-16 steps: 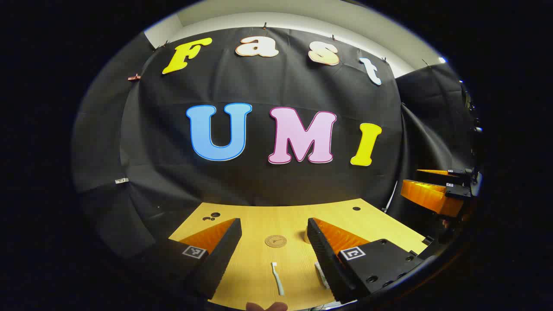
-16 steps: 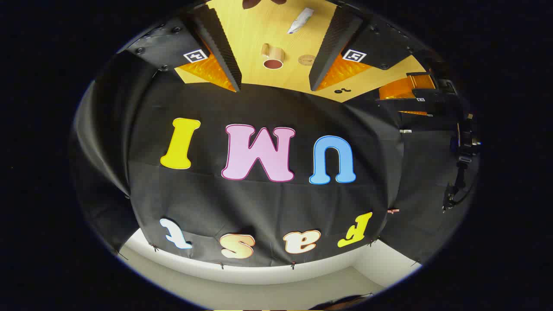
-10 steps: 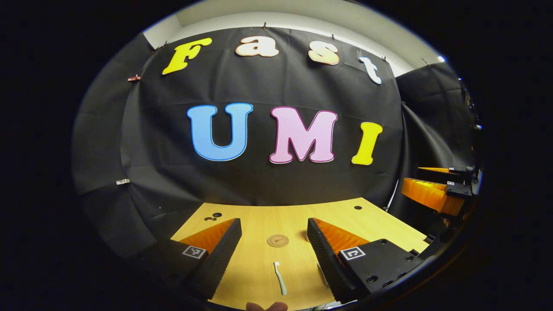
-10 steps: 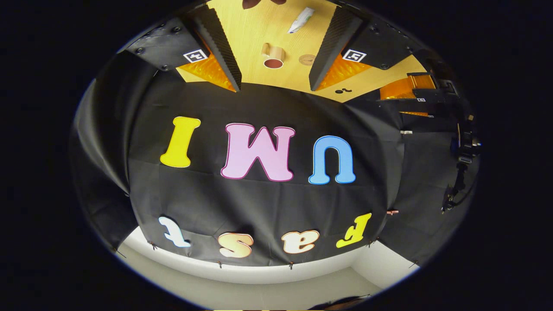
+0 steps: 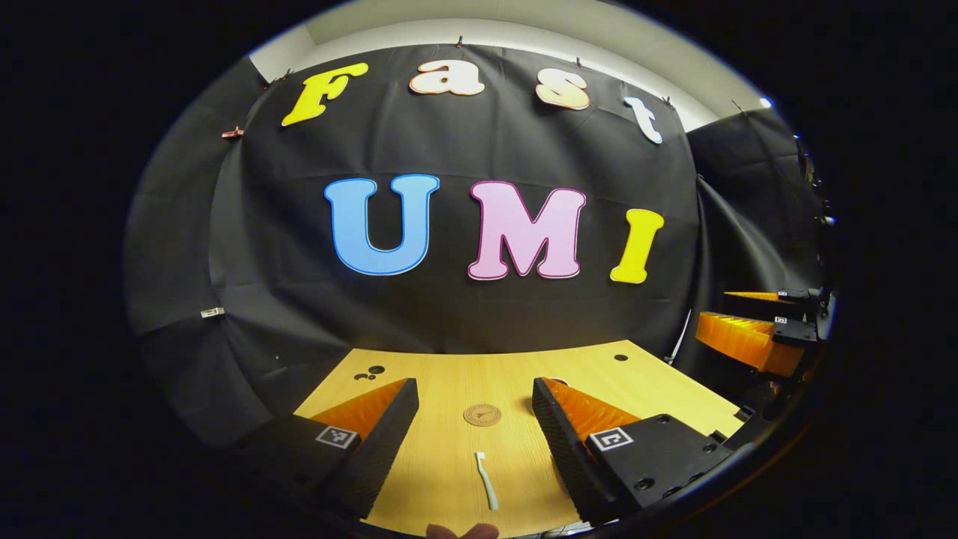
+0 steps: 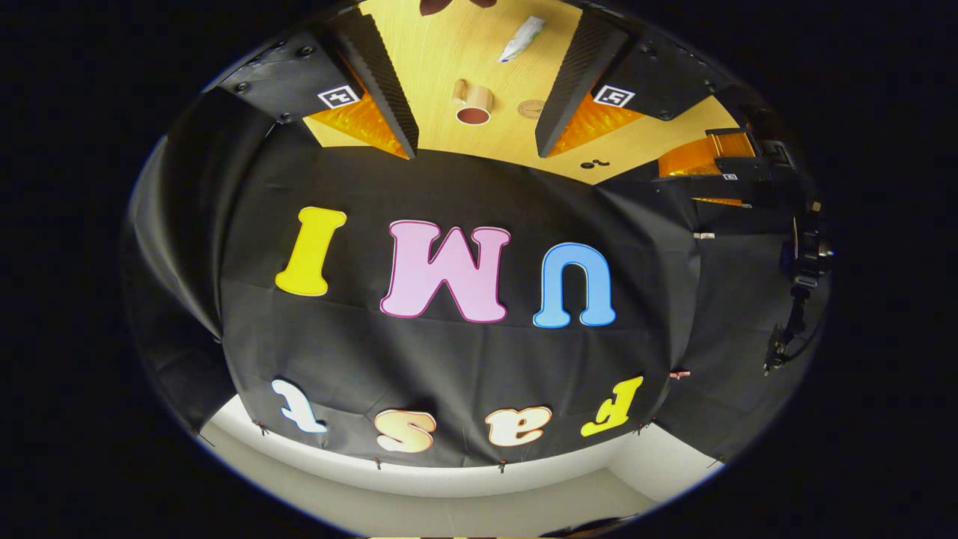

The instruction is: Put the toothbrush and toothpaste on the desktop into the cup, then pick up the cup and place it on the coaster on the desktop.

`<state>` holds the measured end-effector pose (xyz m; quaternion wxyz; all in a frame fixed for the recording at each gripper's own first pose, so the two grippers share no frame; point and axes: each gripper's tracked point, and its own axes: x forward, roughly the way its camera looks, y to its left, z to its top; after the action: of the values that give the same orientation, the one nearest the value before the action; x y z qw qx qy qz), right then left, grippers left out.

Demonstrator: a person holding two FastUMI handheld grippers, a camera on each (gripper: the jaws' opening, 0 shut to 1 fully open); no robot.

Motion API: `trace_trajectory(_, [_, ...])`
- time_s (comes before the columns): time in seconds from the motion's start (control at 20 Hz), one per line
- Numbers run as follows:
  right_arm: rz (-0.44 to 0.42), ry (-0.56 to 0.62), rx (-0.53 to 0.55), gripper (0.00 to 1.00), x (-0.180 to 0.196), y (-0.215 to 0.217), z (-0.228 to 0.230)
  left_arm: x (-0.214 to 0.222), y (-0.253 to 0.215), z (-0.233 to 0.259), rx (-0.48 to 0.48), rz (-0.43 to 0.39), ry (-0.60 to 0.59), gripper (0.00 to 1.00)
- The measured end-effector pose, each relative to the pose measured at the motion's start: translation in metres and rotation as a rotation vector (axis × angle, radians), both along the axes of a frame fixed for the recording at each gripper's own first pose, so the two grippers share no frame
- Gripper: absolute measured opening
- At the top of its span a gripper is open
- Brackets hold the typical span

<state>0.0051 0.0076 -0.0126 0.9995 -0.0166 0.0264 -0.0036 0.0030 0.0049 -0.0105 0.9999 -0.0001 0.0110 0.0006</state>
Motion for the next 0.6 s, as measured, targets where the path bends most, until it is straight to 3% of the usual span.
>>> trace_trajectory(0.15, [0.011, 0.112, -0.024, 0.96, 0.005, 0.008, -0.025, 0.002, 0.004, -0.007, 0.002, 0.003, 0.012, 0.97])
trace_trajectory(0.35, [0.071, 0.343, 0.033, 0.97, 0.017, 0.040, -0.068, -0.002, 0.016, -0.019, 0.008, 0.012, 0.024, 0.97])
trace_trajectory(0.6, [0.048, 0.751, 0.065, 0.97, 0.033, 0.063, -0.177, -0.016, 0.036, -0.044, 0.016, 0.022, 0.040, 0.97])
